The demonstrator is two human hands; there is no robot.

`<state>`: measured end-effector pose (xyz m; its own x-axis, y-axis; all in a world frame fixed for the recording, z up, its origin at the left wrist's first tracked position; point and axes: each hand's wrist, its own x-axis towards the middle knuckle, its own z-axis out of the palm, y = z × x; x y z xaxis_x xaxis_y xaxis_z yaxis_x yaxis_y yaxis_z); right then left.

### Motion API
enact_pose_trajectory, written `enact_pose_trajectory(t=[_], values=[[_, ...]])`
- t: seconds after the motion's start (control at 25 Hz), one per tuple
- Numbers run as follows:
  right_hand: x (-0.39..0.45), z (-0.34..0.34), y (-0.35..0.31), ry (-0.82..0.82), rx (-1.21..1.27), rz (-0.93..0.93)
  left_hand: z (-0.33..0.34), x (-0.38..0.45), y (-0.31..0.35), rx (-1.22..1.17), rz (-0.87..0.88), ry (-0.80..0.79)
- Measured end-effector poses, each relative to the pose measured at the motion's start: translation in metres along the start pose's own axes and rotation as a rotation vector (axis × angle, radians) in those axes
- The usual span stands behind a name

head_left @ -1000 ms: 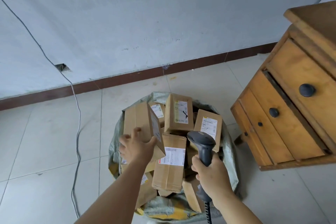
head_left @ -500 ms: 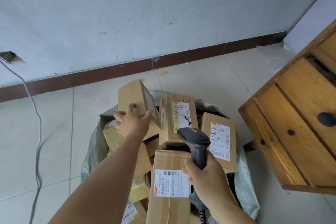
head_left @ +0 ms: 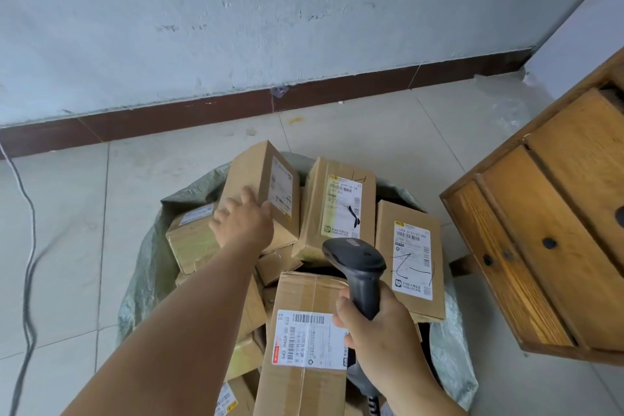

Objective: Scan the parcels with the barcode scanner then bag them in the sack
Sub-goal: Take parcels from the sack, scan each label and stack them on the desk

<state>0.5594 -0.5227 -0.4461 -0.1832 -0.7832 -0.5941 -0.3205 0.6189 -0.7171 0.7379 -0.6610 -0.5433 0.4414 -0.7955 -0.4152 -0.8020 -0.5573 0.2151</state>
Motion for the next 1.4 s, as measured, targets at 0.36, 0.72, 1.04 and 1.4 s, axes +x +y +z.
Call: enact_pose_trajectory(t=[0.36,0.72,1.04,1.4], values=[[-0.014,-0.010,-0.005,-0.025,0.014,-0.031,0.014,-0.004,-0.027,-0.092,-0.115,-0.121],[-0.021,-0.016,-0.001,-0.005,0.021,-0.038,0.013,-0.013,-0.023,-0.087,-0.046,-0.186],[-0.052,-0.025,-0.050,0.066,0.079,-0.055,-0.056,-0.101,0.007,-0.409,0.101,-0.187],[-0.157,-0.150,-0.146,0.280,0.101,-0.126,-0.190,-0.249,0.088,-0.606,0.289,-0.244]])
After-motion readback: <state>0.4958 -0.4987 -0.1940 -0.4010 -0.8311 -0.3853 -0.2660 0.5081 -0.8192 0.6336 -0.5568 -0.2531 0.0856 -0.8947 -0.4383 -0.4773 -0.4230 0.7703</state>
